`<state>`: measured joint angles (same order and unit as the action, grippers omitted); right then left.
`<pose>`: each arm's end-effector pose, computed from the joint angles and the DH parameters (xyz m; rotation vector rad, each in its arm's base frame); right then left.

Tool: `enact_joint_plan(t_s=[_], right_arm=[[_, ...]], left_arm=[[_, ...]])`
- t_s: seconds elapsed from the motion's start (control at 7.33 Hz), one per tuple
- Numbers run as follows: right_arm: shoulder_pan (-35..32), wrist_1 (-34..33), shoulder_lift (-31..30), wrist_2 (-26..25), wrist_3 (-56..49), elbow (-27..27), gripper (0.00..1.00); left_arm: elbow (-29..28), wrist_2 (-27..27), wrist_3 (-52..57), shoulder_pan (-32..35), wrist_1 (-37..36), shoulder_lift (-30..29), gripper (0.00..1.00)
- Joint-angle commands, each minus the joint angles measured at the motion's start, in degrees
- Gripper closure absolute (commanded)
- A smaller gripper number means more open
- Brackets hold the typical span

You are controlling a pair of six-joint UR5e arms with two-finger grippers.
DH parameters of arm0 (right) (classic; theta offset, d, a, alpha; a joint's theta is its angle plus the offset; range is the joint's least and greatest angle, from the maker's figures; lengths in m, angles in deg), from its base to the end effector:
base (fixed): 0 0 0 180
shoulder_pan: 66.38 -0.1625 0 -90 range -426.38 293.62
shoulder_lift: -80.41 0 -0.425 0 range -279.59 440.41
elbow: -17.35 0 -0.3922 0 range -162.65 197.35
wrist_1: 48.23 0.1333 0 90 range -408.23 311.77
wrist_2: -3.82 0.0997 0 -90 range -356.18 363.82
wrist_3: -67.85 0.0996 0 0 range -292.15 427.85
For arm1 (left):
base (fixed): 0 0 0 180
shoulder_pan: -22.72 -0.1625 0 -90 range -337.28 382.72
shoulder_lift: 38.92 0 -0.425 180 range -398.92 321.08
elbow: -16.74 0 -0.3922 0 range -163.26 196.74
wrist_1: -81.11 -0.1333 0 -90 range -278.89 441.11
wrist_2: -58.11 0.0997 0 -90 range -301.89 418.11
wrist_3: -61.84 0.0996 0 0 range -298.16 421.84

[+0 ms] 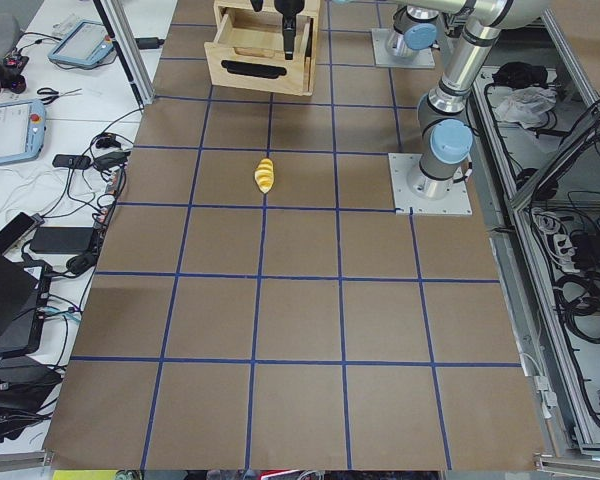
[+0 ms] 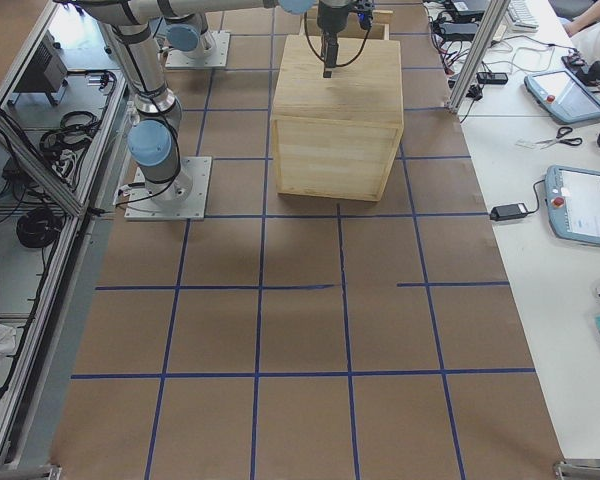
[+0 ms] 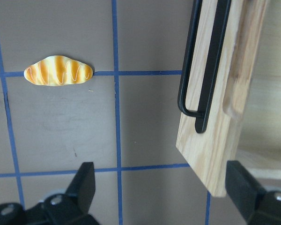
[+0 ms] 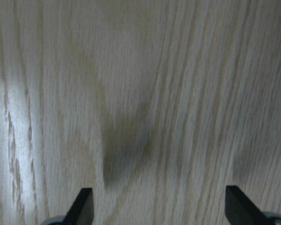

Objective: Open upper drawer

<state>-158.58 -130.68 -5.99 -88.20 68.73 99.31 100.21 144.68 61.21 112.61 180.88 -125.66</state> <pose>0.1493 -0.5065 0.5122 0.0372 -3.1036 -0.0828 -0.1384 -0.4623 0.5541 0.0199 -3.0817 0.0001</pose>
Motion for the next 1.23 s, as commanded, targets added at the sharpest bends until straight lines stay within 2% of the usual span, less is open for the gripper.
enact_joint_plan(t_s=[0.0, 0.55, 1.09], right_arm=[[0.0, 0.0, 0.0, 0.0, 0.0, 0.0, 0.0], [0.0, 0.0, 0.0, 0.0, 0.0, 0.0, 0.0], [0.0, 0.0, 0.0, 0.0, 0.0, 0.0, 0.0]], left_arm=[[0.8, 2.5, 0.0, 0.0, 2.7, 1.9, 0.0], [0.8, 2.4, 0.0, 0.0, 1.4, 1.1, 0.0], [0.8, 2.2, 0.4, -0.4, -3.9, 0.8, 0.0]])
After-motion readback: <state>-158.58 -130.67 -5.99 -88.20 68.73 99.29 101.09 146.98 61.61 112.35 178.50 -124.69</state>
